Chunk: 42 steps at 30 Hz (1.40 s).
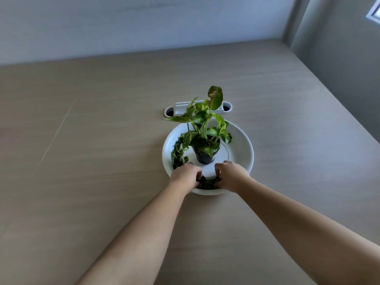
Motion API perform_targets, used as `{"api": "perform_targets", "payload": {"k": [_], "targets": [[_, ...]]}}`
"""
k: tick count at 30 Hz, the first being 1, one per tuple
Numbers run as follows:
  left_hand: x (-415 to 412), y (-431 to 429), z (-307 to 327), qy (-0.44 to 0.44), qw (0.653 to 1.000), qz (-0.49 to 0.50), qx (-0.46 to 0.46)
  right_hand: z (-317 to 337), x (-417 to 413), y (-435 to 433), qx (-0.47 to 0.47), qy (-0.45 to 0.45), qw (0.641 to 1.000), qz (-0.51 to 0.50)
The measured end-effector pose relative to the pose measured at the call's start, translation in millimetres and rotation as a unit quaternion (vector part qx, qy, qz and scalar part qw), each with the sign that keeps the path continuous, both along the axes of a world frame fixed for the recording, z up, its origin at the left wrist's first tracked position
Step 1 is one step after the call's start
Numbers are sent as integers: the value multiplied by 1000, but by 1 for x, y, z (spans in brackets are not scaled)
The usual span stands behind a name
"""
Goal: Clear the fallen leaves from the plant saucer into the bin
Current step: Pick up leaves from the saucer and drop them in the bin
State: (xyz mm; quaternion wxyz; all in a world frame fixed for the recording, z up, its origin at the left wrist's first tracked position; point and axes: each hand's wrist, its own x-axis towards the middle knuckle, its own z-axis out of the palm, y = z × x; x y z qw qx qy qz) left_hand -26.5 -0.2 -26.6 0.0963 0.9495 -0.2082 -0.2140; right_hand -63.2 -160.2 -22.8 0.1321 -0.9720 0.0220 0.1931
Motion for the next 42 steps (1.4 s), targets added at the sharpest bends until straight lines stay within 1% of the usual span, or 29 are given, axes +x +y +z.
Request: {"api": "perform_targets", "payload": {"k": [5,10,13,15,18,23,27,31,34,35,37,38,42], "targets": [[3,0,-8,4,998,25,-50,-9,2,-1,38,-13,999,-7],[3,1,-10,20,993,70,-89,-10,1,1,94,-12,994,-58],[6,4,-5,14,987,106,-118,1,4,-4,116,-10,988,-97],[9,7,4,6,983,120,-136,14,9,-11,144,-26,979,-140],[10,10,16,3,976,142,-166,36,13,-20,166,-55,969,-174],[-2,-5,35,0,974,118,-193,63,-10,-33,177,-80,958,-211],[-25,-39,45,8,973,88,-212,79,-41,-67,176,-107,943,-262],[-62,-112,59,26,974,22,-224,97,-105,-140,166,-117,918,-341],[-99,-182,68,34,973,-41,-226,98,-174,-203,153,-128,887,-416],[-123,-216,70,39,970,-69,-231,100,-209,-230,144,-134,871,-450],[-154,-260,71,45,966,-101,-232,101,-255,-262,134,-140,854,-482],[-181,-291,71,55,962,-131,-232,101,-291,-285,124,-148,840,-507],[-292,-402,70,87,934,-258,-231,99,-432,-355,92,-159,789,-586]]}}
